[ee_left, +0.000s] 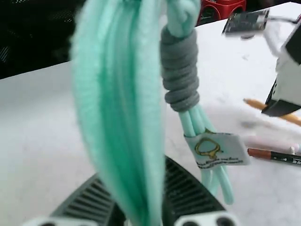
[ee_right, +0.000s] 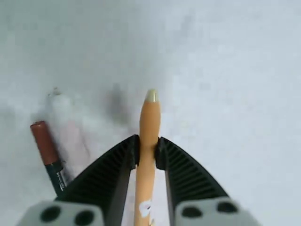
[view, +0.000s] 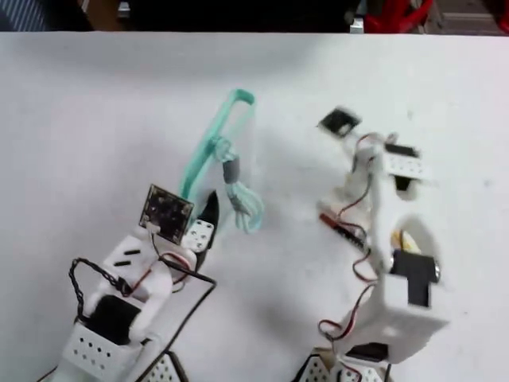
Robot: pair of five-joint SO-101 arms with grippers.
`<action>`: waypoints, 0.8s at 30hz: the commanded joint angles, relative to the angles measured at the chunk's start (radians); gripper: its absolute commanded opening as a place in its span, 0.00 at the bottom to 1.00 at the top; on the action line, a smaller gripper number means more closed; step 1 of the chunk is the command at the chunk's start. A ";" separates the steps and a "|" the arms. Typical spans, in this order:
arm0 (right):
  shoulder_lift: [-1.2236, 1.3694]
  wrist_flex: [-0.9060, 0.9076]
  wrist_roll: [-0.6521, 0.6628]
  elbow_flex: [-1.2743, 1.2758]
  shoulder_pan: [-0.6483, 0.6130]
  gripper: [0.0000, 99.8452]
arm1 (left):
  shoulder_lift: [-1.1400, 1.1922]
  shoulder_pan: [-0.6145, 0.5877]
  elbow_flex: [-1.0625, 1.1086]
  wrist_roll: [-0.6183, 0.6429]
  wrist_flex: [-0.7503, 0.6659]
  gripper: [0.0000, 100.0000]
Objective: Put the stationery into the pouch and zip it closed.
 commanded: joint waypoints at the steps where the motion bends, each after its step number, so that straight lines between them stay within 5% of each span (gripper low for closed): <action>1: -0.183 0.047 -0.095 -0.110 0.035 0.02 | -0.015 -0.007 -0.006 -0.011 -0.026 0.06; 10: -0.535 0.159 -0.422 -0.247 -0.081 0.02 | -0.015 -0.007 -0.005 -0.011 -0.026 0.06; 17: -0.796 0.153 -0.687 -0.437 -0.401 0.02 | -0.015 -0.005 -0.005 -0.011 -0.026 0.06; 24: -0.906 -0.082 -0.830 -0.496 -0.659 0.02 | -0.015 -0.007 -0.005 -0.011 -0.026 0.06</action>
